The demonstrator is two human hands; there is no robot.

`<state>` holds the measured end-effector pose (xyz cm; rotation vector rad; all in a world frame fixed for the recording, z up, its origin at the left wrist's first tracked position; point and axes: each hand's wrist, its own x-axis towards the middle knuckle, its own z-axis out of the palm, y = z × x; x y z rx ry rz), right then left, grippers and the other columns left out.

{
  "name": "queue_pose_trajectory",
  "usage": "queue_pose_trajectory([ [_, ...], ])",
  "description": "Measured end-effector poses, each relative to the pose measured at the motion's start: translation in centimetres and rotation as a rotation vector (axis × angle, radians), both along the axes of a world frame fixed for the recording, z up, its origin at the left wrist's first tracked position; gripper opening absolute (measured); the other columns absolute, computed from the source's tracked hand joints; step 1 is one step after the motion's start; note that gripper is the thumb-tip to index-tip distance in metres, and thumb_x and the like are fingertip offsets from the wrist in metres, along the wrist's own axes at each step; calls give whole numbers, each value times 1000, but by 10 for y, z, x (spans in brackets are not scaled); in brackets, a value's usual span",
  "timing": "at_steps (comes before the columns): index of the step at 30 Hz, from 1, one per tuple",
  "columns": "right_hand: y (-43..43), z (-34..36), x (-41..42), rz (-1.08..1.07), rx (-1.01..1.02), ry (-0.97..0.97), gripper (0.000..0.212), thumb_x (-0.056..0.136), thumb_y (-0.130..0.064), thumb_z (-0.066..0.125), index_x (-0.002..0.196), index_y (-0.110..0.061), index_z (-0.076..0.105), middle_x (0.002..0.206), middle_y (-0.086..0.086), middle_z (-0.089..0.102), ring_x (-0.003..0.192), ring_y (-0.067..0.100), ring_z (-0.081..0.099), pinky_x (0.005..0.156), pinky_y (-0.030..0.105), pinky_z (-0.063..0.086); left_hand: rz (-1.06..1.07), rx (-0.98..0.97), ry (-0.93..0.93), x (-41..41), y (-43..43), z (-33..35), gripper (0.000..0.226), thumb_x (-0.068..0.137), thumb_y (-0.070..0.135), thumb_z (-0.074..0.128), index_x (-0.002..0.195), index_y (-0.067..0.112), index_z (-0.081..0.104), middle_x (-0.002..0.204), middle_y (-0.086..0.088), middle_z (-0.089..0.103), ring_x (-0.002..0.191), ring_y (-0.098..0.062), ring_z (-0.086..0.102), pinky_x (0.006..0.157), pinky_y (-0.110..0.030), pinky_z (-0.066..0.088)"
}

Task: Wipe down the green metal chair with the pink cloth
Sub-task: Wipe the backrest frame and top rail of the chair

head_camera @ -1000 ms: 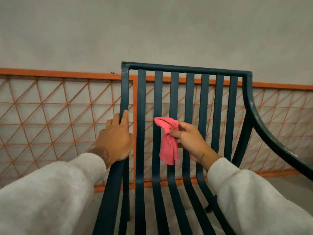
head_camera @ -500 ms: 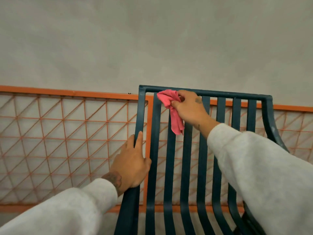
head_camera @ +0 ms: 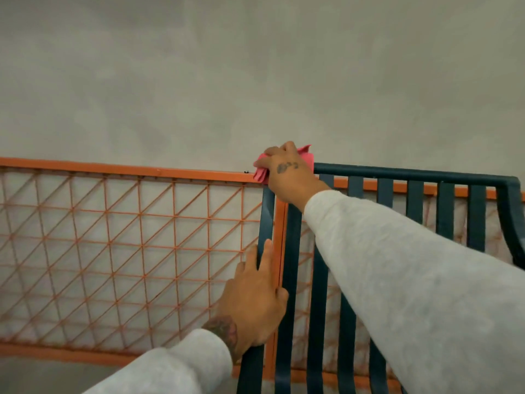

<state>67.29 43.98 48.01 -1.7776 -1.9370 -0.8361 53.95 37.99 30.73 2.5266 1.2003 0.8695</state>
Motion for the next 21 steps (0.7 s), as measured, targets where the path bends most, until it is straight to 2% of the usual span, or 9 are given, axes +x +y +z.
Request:
queue_pose_trajectory([
  [3, -2, -21, -4, 10, 34, -56, 41, 93, -6, 53, 127, -25, 62, 132, -3, 55, 117, 27, 40, 99, 30, 33, 8, 8, -1, 1, 2, -1, 85, 95, 43, 45, 154, 35, -17, 163, 5, 3, 131, -23, 38, 105, -43, 44],
  [5, -6, -40, -8, 53, -5, -173, 38, 94, -9, 54, 126, -27, 62, 131, -6, 57, 116, 25, 40, 102, 32, 34, 3, -3, -1, 2, 1, -3, 86, 94, 43, 45, 154, 33, -17, 163, 4, 4, 131, -24, 38, 105, -42, 44],
  [9, -13, -29, 3, 114, -50, -191, 41, 94, -5, 54, 129, -26, 61, 134, -4, 56, 116, 24, 40, 97, 31, 38, -11, 5, -5, -2, 3, -5, 85, 96, 42, 44, 155, 32, -16, 164, 5, 4, 132, -24, 38, 105, -40, 44],
  [12, -9, 1, 14, -23, 37, -50, 41, 95, -4, 48, 130, -24, 58, 124, 3, 59, 113, 27, 43, 92, 34, 41, -18, 24, -12, -2, 3, -4, 83, 98, 41, 44, 156, 31, -15, 163, 6, 4, 129, -21, 39, 102, -37, 45],
  [15, -11, 9, 29, -166, -13, 113, 43, 94, -4, 45, 133, -19, 53, 120, 11, 58, 117, 31, 42, 96, 39, 44, -16, 35, 9, -1, 0, 0, 82, 100, 41, 43, 156, 29, -15, 163, 6, 3, 133, -19, 36, 107, -37, 43],
  [21, -38, 7, 67, -174, -89, 333, 58, 90, 1, 49, 143, -22, 47, 130, 12, 50, 126, 29, 37, 105, 43, 41, 47, 69, 89, 1, 1, 3, 81, 99, 47, 42, 157, 27, -11, 164, 2, 8, 144, -20, 25, 116, -42, 35],
])
